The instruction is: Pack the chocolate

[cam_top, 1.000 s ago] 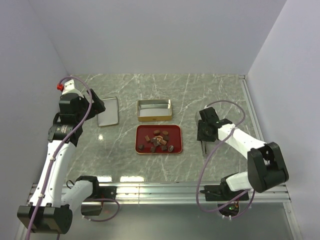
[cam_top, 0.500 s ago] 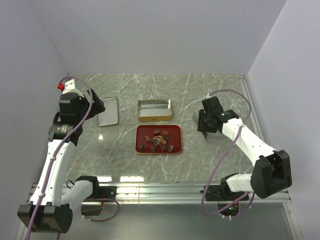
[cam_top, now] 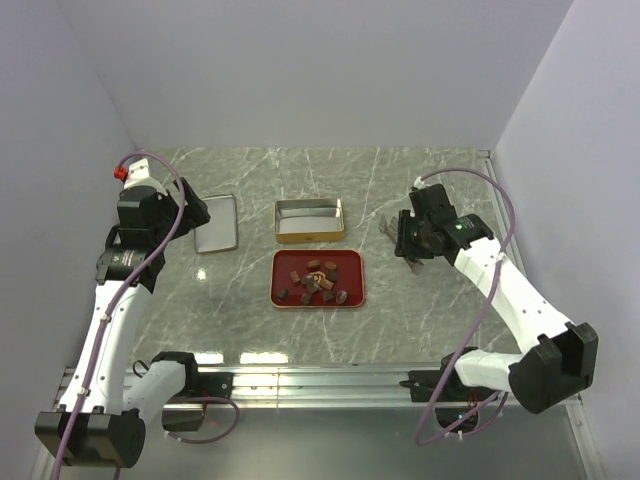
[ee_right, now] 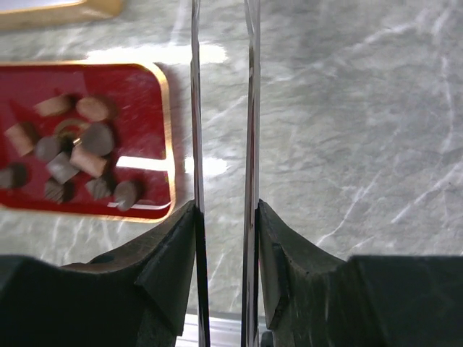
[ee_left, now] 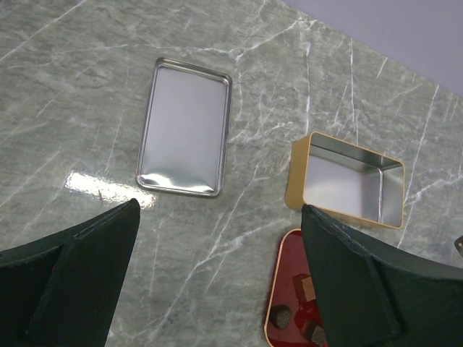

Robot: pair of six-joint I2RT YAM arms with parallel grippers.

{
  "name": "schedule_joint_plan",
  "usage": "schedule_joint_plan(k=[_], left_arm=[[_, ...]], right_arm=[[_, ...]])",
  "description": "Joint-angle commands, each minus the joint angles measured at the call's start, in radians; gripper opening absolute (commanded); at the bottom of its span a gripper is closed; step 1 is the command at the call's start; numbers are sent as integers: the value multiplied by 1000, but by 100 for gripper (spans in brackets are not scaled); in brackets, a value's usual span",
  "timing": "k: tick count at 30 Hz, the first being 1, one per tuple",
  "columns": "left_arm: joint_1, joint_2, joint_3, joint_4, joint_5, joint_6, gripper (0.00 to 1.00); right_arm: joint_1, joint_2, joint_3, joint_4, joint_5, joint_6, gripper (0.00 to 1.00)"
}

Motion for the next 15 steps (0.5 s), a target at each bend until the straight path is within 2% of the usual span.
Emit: schedule_joint_plan(k=[1,9,15], left_arm=[[6,-16,1,24,-5,11,99],[5,-10,-4,30,3,4,99],[6,-1,-14,32,12,-4,99]], right_arm=[[51,-52,90,-55,-44,-39,44],[136,-118,182,-156,-147,-91,42],[192,-92,225,-219,-245,-128,42]])
